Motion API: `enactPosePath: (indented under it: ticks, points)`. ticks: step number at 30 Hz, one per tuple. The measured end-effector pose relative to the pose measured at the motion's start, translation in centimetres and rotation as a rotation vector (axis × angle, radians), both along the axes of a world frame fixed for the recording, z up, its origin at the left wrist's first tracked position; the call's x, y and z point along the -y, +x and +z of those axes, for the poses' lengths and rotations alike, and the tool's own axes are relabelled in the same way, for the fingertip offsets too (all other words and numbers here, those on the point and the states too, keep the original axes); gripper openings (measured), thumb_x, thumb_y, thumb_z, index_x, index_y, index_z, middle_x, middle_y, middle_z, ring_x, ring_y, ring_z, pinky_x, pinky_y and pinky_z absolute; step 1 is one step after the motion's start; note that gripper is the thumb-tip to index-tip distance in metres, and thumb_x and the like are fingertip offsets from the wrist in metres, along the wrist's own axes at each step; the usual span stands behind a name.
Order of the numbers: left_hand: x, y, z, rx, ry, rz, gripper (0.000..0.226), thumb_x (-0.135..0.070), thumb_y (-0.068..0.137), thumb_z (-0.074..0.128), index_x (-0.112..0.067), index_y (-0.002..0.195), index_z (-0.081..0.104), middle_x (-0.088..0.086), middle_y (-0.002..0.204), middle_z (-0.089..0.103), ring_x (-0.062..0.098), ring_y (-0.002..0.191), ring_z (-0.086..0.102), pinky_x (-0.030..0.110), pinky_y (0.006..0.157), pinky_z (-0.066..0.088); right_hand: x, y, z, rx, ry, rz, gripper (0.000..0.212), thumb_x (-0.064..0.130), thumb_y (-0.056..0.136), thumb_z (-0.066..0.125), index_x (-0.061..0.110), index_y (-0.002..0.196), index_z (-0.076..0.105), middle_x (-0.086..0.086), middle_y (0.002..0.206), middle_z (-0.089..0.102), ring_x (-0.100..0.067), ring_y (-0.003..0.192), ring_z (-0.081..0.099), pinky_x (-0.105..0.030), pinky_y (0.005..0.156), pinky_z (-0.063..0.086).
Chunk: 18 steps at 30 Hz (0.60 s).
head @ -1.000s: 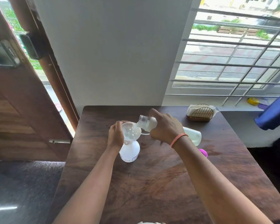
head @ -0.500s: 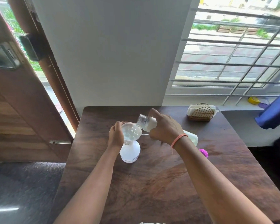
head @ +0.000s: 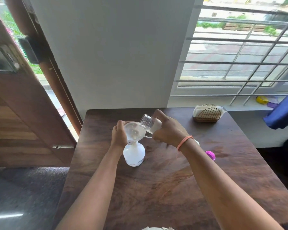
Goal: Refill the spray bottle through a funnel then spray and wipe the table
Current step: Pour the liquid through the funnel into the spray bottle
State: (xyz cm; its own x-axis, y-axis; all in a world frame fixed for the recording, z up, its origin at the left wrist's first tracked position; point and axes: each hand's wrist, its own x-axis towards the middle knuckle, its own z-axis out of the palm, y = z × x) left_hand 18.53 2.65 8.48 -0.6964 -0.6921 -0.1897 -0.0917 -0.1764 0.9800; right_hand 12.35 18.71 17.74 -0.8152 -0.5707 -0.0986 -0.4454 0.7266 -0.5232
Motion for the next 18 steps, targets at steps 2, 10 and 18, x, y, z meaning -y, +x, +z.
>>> enactPosePath:
  ticks: [2, 10, 18]
  points:
    - [0.06, -0.01, -0.09, 0.007, 0.005, 0.0, 0.045, -0.021, 0.095, 0.03, -0.008, 0.089, 0.073, 0.01, 0.085, 0.07, 0.023, 0.078, 0.063, 0.027, 0.059, 0.048, 0.03, 0.02, 0.0, 0.001, 0.0, 0.002, 0.045, 0.016, 0.062, 0.06, 0.035, 0.1, 0.044, 0.01, 0.075, 0.05, -0.03, 0.08, 0.058, -0.048, 0.063, 0.058]
    - [-0.05, 0.21, 0.28, 0.003, 0.011, -0.001, 0.045, -0.024, 0.093, 0.031, -0.009, 0.086, 0.073, 0.009, 0.084, 0.07, 0.023, 0.078, 0.062, 0.027, 0.059, 0.048, 0.1, 0.03, 0.0, -0.022, 0.012, 0.002, 0.044, 0.015, 0.063, 0.059, 0.033, 0.101, 0.043, 0.007, 0.075, 0.051, -0.03, 0.079, 0.057, -0.044, 0.063, 0.057]
    - [-0.81, 0.72, -0.06, 0.031, -0.038, -0.041, 0.045, -0.031, 0.082, 0.032, -0.017, 0.076, 0.074, 0.002, 0.076, 0.073, 0.02, 0.076, 0.065, 0.031, 0.068, 0.051, -0.08, 0.16, -0.1, -0.047, 0.048, 0.028, 0.04, 0.016, 0.067, 0.058, 0.031, 0.102, 0.044, 0.005, 0.075, 0.052, -0.028, 0.077, 0.055, -0.038, 0.064, 0.055]
